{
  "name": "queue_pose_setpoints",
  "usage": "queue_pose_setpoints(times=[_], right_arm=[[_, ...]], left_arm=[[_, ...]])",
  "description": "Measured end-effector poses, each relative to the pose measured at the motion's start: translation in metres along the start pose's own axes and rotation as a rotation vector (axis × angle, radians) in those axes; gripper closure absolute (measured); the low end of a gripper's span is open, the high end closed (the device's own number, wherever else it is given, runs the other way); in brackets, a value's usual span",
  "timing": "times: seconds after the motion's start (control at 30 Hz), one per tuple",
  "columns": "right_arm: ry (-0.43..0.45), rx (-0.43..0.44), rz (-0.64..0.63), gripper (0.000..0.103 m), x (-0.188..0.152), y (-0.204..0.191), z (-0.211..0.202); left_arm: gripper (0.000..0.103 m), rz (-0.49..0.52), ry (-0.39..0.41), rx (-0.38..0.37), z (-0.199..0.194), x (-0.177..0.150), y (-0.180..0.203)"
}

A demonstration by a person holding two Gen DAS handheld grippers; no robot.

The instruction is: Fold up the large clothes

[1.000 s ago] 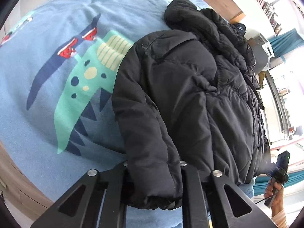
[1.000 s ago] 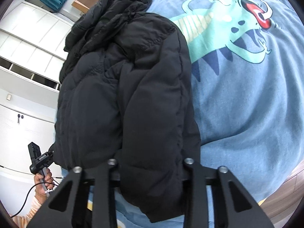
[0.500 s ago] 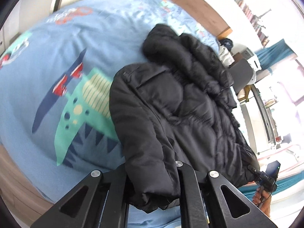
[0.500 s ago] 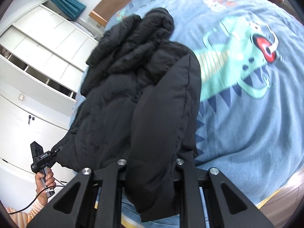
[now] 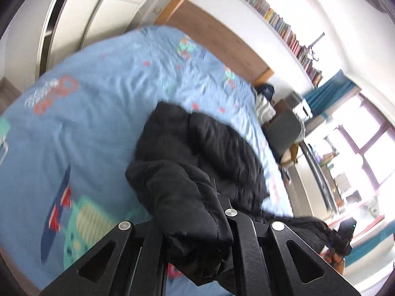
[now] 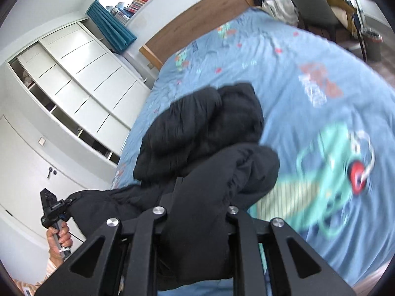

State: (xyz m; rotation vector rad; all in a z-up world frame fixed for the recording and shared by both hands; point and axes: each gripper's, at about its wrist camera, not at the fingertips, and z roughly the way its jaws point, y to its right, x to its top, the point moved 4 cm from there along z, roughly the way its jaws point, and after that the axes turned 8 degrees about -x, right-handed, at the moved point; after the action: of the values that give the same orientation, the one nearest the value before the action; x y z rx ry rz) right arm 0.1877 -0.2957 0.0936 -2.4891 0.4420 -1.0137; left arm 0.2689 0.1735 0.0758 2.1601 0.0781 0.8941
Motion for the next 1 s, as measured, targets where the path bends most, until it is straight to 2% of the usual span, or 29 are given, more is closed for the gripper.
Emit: queue_pose_setpoints(times=[0.13, 0.3, 0.43, 0.57, 0.77, 0.87, 1.0], right_arm=[[0.04, -0.034, 0.024, 0.088, 0.057, -0.004, 0.01], [0.065, -0.125, 0.034, 0.088, 0.133, -0.009, 0.045], [0.075, -0.185, 0.06, 0.088, 0.184, -0.007, 0.091], [0.052, -0.236, 0.115, 0.088, 0.216, 0.011, 0.151], [-0.038, -0.337, 0.19, 0.088, 0.24, 0.054, 0.257], [-0.08, -0.352, 0.224, 0.088, 0.243, 0.076, 0.301], [-0.135, -0.339, 0.281, 0.087, 0.241, 0.099, 0.352]], left_arm=[[0.095, -0.003, 0.039, 0.018, 0.027, 0.054, 0.002], [0.095, -0.05, 0.065, 0.034, 0.075, 0.119, -0.002], [0.095, -0.048, 0.057, 0.084, 0.126, 0.161, -0.012], [0.095, -0.059, 0.024, 0.149, 0.189, 0.19, -0.04], [0.091, -0.126, -0.027, 0.206, 0.279, 0.205, -0.096], [0.089, -0.161, -0.064, 0.222, 0.326, 0.202, -0.126], [0.087, -0.195, -0.09, 0.204, 0.362, 0.193, -0.15]])
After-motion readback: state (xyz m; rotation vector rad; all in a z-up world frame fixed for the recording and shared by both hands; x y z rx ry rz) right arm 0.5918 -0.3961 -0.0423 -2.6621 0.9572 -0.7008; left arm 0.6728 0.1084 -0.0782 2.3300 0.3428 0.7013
